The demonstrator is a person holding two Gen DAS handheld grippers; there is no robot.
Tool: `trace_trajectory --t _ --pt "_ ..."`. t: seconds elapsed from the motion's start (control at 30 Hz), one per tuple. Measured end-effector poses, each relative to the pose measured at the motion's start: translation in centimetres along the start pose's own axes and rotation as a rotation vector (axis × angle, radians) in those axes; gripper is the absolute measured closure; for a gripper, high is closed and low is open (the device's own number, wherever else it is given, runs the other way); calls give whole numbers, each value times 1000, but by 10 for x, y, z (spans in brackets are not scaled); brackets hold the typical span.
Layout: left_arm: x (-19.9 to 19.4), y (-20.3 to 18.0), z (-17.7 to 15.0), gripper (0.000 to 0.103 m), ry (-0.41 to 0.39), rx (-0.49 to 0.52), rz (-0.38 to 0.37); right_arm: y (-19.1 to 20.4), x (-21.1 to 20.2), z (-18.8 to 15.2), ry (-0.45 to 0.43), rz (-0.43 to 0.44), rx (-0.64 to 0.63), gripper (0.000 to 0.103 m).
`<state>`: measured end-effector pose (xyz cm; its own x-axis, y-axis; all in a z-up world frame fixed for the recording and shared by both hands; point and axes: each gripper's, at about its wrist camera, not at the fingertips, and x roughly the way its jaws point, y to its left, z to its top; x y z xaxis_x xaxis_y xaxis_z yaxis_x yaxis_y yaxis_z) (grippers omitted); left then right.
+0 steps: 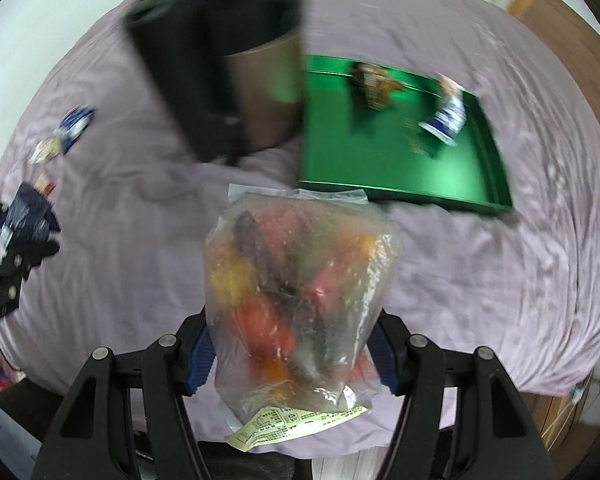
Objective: Organize snacks
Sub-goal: 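Lift both bags and carry them over the green tray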
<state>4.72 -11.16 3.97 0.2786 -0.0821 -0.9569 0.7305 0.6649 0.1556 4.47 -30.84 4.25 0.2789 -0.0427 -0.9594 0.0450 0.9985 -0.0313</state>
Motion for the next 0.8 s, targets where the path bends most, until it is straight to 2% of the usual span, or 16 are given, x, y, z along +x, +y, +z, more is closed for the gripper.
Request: trace_trajectory --t 0.23,0.47,0.63,0.8 --pt "2 -52 57 76 -38 113 -51 -74 4 8 -26 -57 93 39" --pt "13 -89 133 76 -85 117 -97 -128 11 37 -64 -100 113 39" --pt "31 -95 194 76 -108 45 -95 -164 26 74 -101 -120 114 39" --pt "64 -86 244 76 -76 -70 -63 -182 51 110 -103 -126 78 39"
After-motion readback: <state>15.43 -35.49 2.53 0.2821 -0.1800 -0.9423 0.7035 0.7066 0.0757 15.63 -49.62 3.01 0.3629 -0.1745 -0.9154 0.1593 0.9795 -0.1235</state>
